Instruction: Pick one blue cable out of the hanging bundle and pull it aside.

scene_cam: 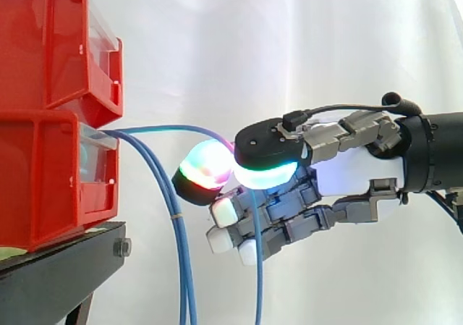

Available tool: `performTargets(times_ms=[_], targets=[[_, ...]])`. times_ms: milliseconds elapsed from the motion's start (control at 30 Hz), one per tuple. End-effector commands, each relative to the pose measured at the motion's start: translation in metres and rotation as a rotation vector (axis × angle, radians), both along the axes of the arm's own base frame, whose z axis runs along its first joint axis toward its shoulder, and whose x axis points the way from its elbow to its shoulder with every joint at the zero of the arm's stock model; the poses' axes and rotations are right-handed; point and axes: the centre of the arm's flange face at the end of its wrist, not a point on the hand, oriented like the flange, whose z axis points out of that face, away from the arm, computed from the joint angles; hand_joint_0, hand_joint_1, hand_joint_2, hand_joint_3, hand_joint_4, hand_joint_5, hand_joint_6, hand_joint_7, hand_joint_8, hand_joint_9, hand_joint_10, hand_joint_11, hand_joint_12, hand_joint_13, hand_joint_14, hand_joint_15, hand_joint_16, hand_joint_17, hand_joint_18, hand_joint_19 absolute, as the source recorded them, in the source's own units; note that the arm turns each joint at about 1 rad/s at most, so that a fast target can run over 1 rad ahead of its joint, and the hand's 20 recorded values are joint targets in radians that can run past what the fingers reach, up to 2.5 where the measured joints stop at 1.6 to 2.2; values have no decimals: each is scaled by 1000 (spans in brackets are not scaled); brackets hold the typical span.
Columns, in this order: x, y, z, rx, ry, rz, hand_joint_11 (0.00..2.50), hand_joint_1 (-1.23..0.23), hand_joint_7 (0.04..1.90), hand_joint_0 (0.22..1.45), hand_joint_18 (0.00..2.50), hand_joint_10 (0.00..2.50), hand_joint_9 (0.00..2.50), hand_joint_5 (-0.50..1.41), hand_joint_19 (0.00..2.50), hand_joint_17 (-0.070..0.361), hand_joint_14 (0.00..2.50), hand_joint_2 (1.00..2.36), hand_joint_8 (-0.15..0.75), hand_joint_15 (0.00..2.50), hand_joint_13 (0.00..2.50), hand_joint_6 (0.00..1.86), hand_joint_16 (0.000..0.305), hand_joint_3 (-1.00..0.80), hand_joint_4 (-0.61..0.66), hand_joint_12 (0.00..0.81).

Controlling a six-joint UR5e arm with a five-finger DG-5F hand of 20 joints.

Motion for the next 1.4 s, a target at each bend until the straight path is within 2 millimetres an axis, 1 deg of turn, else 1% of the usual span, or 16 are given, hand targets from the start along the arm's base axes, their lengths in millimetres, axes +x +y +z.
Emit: performTargets(times_ms=[0,100,167,200,233,300,333,400,500,533,700,833,1033,1200,1300,1367], targets=[[0,0,1,0,1,0,542,-909,687,675,487,15,662,-184,531,108,21,1022,256,515,562,867,48,-149,-18,366],[0,1,-1,0,4,1,559,-915,677,667,490,18,657,-184,535,107,20,1022,252,521,566,865,48,-189,40,367],[0,1,-1,2,4,1,559,-860,812,613,485,18,707,-178,578,107,19,1007,264,536,588,882,48,-416,60,368],[0,1,-1,2,4,1,556,-822,817,586,486,17,718,-176,591,108,21,1003,267,537,597,882,48,-451,64,370],[0,1,-1,2,4,1,550,-690,843,522,497,15,781,-164,612,115,19,1001,301,556,628,877,51,-491,68,385],[0,1,0,2,3,1,536,-591,846,497,510,17,793,-157,623,121,19,1000,308,556,649,875,54,-500,72,395],[-1,1,0,1,6,1,525,-415,881,483,511,16,841,-149,647,125,22,1000,326,568,668,867,56,-500,66,403],[-1,1,0,1,9,1,520,-332,896,493,505,16,857,-142,668,124,19,1000,320,577,682,863,55,-500,56,401],[-1,1,-1,1,12,1,533,-450,916,570,536,16,885,-136,669,113,21,1008,309,575,702,862,50,-397,57,380],[-1,1,-1,0,12,1,538,-532,911,576,545,16,893,-134,661,112,20,1014,312,577,710,864,50,-296,44,381],[-1,1,-1,0,12,1,567,-777,899,593,577,19,811,-169,646,111,20,1024,301,567,691,905,49,-85,38,384],[-1,1,0,0,12,1,605,-865,1145,654,615,19,803,-182,596,111,21,1031,300,548,684,927,49,-12,-45,386],[-1,1,-1,0,12,1,586,-917,1223,744,610,16,771,-185,565,108,19,1023,289,523,657,943,48,-157,-87,382],[-1,2,-2,-3,14,3,563,-881,1136,800,612,17,762,-192,552,106,20,1000,272,514,652,951,47,-500,-79,372],[-1,2,0,-6,11,3,574,-872,1020,691,625,16,795,-179,554,106,21,1000,282,526,661,946,47,-500,13,368],[-1,1,-2,-8,14,2,574,-770,1001,525,628,15,841,-162,605,114,19,1000,308,546,685,929,51,-500,52,391]])
